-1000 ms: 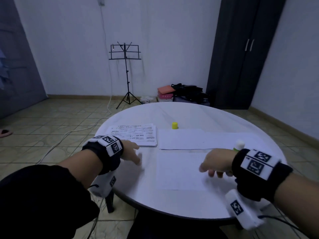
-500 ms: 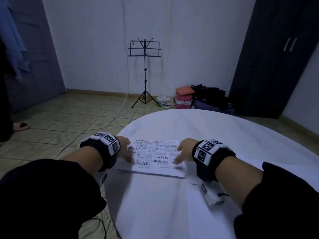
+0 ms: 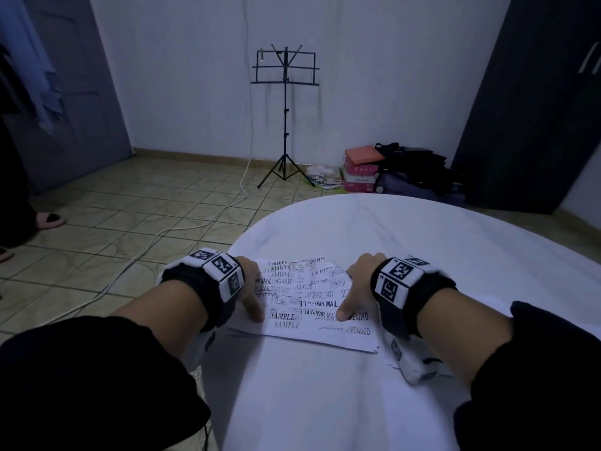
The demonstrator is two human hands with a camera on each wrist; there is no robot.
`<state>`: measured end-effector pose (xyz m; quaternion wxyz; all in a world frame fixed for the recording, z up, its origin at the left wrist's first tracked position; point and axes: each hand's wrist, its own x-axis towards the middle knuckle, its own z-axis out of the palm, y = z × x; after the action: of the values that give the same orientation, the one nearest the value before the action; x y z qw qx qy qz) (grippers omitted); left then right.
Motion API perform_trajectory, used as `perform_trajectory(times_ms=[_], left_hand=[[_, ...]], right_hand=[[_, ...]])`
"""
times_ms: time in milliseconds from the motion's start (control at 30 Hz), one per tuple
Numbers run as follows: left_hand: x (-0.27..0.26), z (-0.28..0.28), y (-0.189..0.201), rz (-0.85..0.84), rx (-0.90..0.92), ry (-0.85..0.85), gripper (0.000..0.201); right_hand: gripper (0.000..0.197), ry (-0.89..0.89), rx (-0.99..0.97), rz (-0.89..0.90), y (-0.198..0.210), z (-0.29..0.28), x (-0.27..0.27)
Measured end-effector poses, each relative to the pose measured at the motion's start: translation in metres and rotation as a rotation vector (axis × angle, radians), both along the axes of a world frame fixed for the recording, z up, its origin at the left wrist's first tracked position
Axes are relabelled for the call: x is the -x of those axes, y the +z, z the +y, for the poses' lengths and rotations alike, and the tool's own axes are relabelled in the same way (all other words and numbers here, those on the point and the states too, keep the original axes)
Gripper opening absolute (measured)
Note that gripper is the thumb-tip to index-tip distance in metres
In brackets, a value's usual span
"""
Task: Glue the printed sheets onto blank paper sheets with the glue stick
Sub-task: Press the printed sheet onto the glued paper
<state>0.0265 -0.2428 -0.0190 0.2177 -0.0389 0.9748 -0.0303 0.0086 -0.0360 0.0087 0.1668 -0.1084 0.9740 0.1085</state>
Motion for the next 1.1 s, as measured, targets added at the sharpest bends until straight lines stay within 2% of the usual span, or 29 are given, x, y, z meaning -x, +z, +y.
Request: perform_trajectory(times_ms=[67,267,367,500,600,667,767,967,1033,1100], left_hand=[[0.000,0.000,0.000,0.011,0.013,0.009,0.073],[-0.013,0.003,0.004,0.045,-0.026,0.115,0.084],[-0.018,0.001,0.001,0.095,-0.032,0.193,0.105],[-0.043,0.010,0.004,0.207,-0.158,0.283,0.129],[-0.067,0.015,0.014,0.317,-0.446,0.395,0.115],[-0.074,0.007,0.017,0.383,-0.666,0.489,0.105],[-0.084,-0.001,0.022,0.463,-0.868,0.587,0.100],[-0.117,0.029,0.035,0.571,-1.222,0.498,0.100],[-0.132,0.051,0.037,0.545,-1.293,0.430,0.073],[-0.146,0.074,0.038,0.473,-1.267,0.343,0.039]], right_hand=[[0.072,-0.026,0.114,-0.025,0.003,-0.003,-0.007],[0.046,-0.266,0.545,-0.169,0.009,0.013,-0.021],[0.048,-0.287,0.737,-0.128,0.007,0.017,-0.033],[0.022,-0.295,1.078,-0.152,0.008,0.018,-0.060],[0.016,-0.371,1.302,-0.219,0.014,0.019,-0.083],[0.021,-0.372,1.359,-0.238,0.019,0.024,-0.094],[0.020,-0.389,1.458,-0.230,0.027,0.039,-0.112],[0.015,-0.448,1.553,-0.171,0.029,0.091,-0.148],[0.012,-0.491,1.553,-0.184,0.027,0.114,-0.160],[0.015,-0.520,1.525,-0.207,0.023,0.140,-0.171]])
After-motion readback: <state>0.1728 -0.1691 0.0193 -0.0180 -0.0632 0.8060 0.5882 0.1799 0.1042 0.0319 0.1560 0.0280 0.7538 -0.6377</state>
